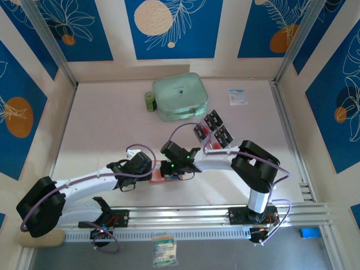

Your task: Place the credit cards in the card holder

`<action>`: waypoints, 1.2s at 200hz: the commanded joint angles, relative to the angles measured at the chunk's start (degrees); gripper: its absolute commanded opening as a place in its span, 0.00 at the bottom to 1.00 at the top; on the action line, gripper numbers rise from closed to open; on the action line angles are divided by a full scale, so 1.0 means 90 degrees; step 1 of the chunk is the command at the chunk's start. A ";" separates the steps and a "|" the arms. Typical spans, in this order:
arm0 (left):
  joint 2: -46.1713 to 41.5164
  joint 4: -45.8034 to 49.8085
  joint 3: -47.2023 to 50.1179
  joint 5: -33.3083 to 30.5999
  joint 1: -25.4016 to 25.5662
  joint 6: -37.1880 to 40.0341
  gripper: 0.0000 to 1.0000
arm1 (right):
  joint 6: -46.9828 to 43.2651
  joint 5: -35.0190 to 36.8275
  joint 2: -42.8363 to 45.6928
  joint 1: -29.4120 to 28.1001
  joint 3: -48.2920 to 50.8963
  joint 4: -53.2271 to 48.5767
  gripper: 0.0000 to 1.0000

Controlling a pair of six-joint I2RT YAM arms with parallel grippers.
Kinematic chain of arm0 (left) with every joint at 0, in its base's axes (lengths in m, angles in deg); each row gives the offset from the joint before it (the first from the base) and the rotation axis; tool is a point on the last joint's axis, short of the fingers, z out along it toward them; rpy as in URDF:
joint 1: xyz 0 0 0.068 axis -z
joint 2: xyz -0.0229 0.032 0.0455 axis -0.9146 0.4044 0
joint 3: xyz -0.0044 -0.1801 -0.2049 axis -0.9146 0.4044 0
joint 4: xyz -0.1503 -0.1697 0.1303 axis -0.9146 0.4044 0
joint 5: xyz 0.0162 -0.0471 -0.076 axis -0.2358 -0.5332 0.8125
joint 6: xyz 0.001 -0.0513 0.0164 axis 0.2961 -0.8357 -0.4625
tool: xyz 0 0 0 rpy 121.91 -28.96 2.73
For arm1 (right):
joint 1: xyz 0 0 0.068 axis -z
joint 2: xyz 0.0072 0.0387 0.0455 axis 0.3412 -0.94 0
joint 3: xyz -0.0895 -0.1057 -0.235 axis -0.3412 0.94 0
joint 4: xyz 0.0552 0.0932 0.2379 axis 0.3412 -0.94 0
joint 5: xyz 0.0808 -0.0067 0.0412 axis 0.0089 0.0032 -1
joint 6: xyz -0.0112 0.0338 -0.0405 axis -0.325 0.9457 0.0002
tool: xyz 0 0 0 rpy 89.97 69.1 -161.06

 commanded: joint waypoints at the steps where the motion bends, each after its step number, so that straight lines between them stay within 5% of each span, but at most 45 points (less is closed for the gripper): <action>1: -0.0052 -0.0011 0.0022 0.0006 -0.0060 0.0074 0.75 | 0.0189 -0.0273 -0.0127 -0.0010 0.0009 0.0221 0.00; 240: 0.0044 0.0051 -0.0078 -0.0057 -0.0083 0.0108 0.77 | -0.0040 0.0102 0.0249 0.0121 0.0312 -0.0094 0.00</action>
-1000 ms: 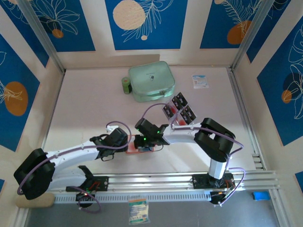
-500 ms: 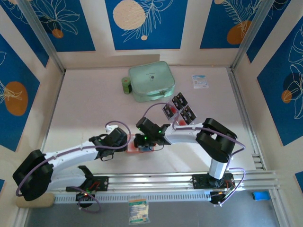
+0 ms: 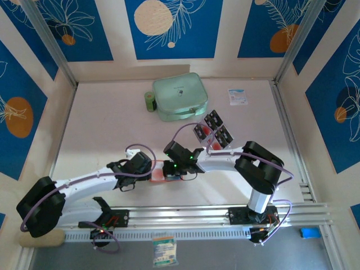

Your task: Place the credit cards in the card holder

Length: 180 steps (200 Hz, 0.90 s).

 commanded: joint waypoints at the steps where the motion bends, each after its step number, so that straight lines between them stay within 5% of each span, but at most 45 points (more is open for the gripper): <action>1: 0.0040 -0.0071 -0.0039 0.0060 -0.0069 0.0108 0.77 | -0.0108 0.0010 -0.0023 0.0031 0.0022 -0.0087 0.00; 113: -0.0043 0.0059 -0.0076 -0.0039 -0.0076 0.0103 0.77 | -0.0208 -0.0197 -0.0373 -0.0076 -0.0379 -0.0163 0.00; 180: -0.0500 0.0800 -0.0513 -0.0445 -0.0193 0.0018 0.86 | -0.0116 -0.0143 -0.0237 -0.0035 -0.0306 -0.0153 0.00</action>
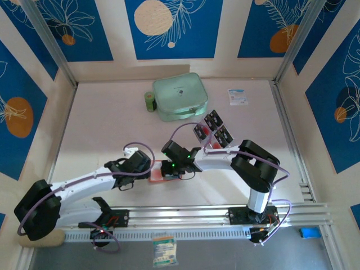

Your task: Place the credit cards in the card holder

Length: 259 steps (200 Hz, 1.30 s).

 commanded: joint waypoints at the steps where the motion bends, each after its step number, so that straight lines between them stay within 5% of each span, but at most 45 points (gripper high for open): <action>1: -0.0209 0.0384 -0.0299 -0.0224 -0.0109 0.0015 0.86 | -0.0002 -0.0022 0.0028 -0.0023 -0.0062 -0.0132 0.00; 110: -0.0060 -0.0194 -0.0837 0.0685 -0.0124 0.0097 0.91 | 0.0016 -0.0031 0.0387 0.0102 0.0097 -0.0022 0.00; 259: -0.0242 0.0080 -0.0363 0.0475 -0.0127 -0.0052 0.88 | 0.0208 -0.0080 0.0339 -0.0033 0.0361 0.0158 0.00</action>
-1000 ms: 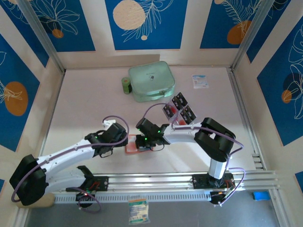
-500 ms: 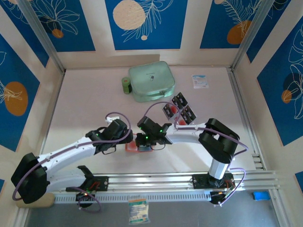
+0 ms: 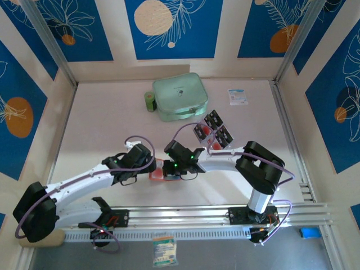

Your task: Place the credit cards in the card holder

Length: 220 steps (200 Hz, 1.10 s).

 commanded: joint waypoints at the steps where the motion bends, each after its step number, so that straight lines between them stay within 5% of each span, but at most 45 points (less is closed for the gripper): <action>1: -0.0164 0.0158 0.0109 -0.0076 -0.0052 -0.0037 0.88 | 0.0086 -0.0078 0.0025 -0.0072 0.0083 0.0036 0.00; 220: -0.0081 0.0041 0.0042 -0.0057 -0.0051 0.0015 0.88 | 0.0259 -0.0474 -0.0255 -0.0002 -0.0157 0.0359 0.00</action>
